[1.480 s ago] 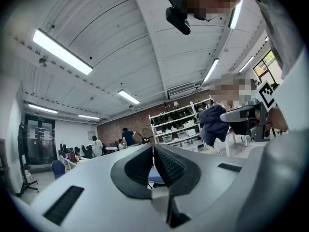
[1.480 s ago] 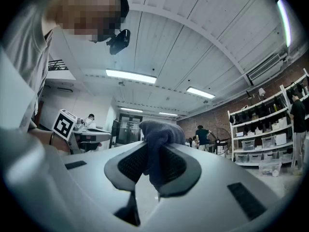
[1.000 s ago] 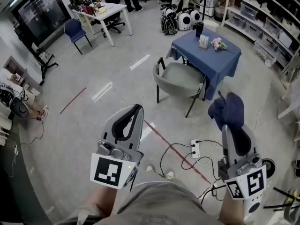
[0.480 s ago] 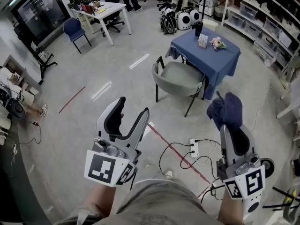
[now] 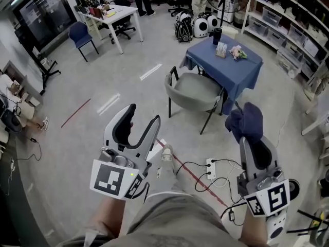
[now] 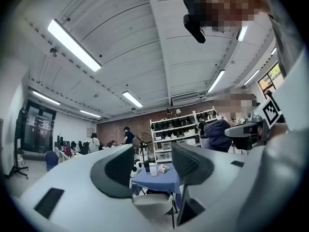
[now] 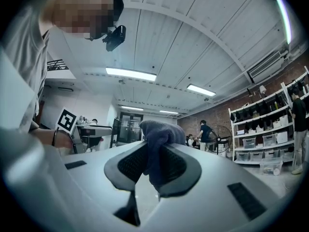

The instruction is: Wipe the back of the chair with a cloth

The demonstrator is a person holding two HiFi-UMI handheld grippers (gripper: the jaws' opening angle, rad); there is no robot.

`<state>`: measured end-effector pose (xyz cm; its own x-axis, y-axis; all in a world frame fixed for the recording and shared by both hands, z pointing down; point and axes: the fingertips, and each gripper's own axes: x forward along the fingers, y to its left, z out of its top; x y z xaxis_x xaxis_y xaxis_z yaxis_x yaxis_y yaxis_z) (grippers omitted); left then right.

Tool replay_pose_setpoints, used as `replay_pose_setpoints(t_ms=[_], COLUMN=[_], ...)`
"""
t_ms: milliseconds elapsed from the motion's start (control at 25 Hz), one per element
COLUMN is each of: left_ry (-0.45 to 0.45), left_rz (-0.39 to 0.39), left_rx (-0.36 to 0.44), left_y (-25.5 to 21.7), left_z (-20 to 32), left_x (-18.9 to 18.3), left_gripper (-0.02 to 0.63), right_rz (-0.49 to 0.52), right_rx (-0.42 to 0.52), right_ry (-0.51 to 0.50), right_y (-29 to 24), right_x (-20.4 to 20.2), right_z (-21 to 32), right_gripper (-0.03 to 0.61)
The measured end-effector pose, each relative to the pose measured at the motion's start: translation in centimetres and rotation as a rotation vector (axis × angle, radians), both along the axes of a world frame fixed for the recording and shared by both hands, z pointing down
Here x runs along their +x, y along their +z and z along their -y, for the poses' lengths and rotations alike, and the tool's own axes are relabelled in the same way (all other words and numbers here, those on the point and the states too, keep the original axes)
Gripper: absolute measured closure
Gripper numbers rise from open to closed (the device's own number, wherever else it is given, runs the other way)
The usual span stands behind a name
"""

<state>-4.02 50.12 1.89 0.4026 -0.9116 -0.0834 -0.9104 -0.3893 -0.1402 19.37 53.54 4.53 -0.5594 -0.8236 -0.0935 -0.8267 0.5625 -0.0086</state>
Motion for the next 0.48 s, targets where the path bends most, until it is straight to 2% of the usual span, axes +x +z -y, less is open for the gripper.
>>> replay_pose_setpoints(t_ms=[240, 480], left_ry=[0.001, 0.003], left_rz=[-0.001, -0.004], left_rx=[-0.011, -0.082], left_y=[2.8, 4.9], left_z=[5.1, 11.7], left_x=[-1.1, -2.9], left_gripper=[0.351, 0.354], right_rz=[-0.067, -0.053], right_rx=[0.024, -0.024], right_ry=[-0.011, -0.001], right_y=[2.4, 3.7], right_x=[-1.8, -3.5], right_z=[4.4, 10.8], right_gripper=[0.497, 0.497])
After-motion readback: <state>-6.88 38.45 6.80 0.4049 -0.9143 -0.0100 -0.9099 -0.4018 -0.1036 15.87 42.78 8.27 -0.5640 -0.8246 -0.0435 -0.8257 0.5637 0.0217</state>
